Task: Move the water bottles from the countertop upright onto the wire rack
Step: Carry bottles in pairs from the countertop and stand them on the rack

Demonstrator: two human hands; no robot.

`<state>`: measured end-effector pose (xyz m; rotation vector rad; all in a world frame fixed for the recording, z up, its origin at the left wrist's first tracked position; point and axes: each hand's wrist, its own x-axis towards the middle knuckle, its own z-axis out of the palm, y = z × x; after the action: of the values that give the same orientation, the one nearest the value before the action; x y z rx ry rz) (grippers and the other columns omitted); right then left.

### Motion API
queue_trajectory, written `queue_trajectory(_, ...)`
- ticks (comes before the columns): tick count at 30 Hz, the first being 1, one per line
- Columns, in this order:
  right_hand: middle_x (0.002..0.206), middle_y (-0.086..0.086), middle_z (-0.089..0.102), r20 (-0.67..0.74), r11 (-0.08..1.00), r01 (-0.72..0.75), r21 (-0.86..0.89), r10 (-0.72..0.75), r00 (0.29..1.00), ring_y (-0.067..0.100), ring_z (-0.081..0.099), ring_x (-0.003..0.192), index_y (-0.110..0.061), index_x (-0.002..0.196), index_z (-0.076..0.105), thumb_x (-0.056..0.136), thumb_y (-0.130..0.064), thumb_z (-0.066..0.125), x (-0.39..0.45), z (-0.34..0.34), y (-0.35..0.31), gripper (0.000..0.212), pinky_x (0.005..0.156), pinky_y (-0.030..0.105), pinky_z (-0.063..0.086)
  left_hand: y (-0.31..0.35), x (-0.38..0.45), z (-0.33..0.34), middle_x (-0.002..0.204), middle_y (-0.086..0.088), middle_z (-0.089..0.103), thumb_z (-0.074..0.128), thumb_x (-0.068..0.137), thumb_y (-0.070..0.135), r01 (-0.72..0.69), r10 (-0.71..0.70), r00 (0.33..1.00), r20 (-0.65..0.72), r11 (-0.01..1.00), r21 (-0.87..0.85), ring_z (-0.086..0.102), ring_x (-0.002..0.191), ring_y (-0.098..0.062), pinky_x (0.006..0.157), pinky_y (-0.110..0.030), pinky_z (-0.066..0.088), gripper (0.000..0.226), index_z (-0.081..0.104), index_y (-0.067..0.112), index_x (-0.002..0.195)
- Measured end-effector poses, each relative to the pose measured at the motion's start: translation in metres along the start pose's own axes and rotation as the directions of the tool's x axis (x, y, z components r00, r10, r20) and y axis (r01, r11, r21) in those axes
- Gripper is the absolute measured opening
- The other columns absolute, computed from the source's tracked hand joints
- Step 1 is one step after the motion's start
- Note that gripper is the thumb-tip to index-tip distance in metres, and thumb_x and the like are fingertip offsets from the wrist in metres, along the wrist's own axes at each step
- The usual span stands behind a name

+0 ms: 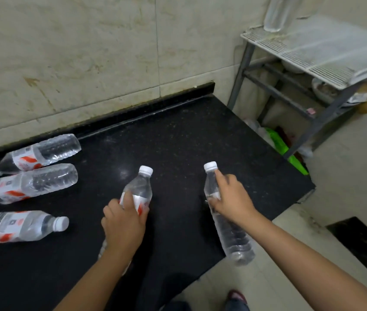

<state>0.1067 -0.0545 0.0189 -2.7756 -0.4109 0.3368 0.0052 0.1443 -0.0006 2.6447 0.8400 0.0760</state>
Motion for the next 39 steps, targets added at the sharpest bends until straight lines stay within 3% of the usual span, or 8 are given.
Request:
queue_trajectory(5,0.134,0.017,0.033,-0.231,0.997,0.048,0.067,-0.032,0.973,0.035,0.04,0.117,-0.015,0.143,0.014,0.083,-0.028,0.058,-0.006,-0.066,0.05,0.075,0.096,0.038,0.036,0.105,-0.001,-0.007,0.109,-0.03,0.048,0.062,0.082,0.03,-0.197,0.196,0.979,-0.061,0.98,-0.017,0.046,0.097,-0.042,0.078,-0.05,0.042,0.057,0.04,-0.001,0.125)
queue_trajectory(10,0.136,0.018,0.034,-0.422,0.985,0.106,0.135,-0.039,0.906,0.035,0.037,0.123,-0.012,0.143,0.016,0.082,-0.026,0.061,-0.003,-0.144,0.128,0.077,0.1,0.037,0.032,0.241,-0.005,0.001,0.116,-0.03,0.043,0.058,0.084,0.033,-0.39,0.373,0.912,-0.172,0.918,-0.075,0.041,0.103,-0.041,0.082,-0.05,0.038,0.06,0.035,0.0,0.129)
queue_trajectory(17,0.136,0.023,0.035,-0.599,0.982,0.177,0.064,-0.104,0.794,0.039,0.039,0.122,-0.012,0.142,0.019,0.079,-0.027,0.064,0.005,-0.256,0.262,0.079,0.101,0.043,0.036,0.446,-0.031,0.018,0.116,-0.032,0.042,0.055,0.085,0.034,-0.534,0.462,0.815,-0.349,0.832,-0.147,0.04,0.106,-0.042,0.083,-0.051,0.035,0.062,0.032,-0.001,0.131)
queue_trajectory(23,0.135,0.021,0.036,-0.71,0.959,0.249,0.135,-0.081,0.7,0.034,0.036,0.125,-0.013,0.141,0.023,0.077,-0.024,0.066,0.03,-0.338,0.338,0.078,0.103,0.04,0.032,0.571,-0.029,0.01,0.114,-0.031,0.043,0.055,0.085,0.034,-0.615,0.496,0.725,-0.478,0.779,-0.125,0.041,0.105,-0.04,0.084,-0.049,0.035,0.059,0.035,-0.002,0.127)
queue_trajectory(33,0.132,0.016,0.039,-0.835,0.872,0.451,0.19,-0.098,0.542,0.031,0.042,0.119,-0.014,0.138,0.029,0.075,-0.02,0.067,0.15,-0.449,0.395,0.074,0.097,0.045,0.043,0.685,0.071,-0.005,0.109,-0.033,0.046,0.059,0.083,0.031,-0.615,0.434,0.628,-0.646,0.786,-0.069,0.043,0.098,-0.041,0.08,-0.047,0.032,0.056,0.037,-0.003,0.122)
queue_trajectory(39,0.135,0.012,0.039,-0.852,0.808,0.551,0.209,-0.126,0.508,0.024,0.037,0.126,-0.01,0.134,0.03,0.07,-0.015,0.071,0.257,-0.504,0.401,0.076,0.101,0.03,0.032,0.74,0.166,-0.011,0.111,-0.032,0.045,0.058,0.083,0.03,-0.54,0.327,0.673,-0.663,0.83,-0.14,0.042,0.102,-0.04,0.081,-0.044,0.03,0.055,0.036,-0.002,0.122)
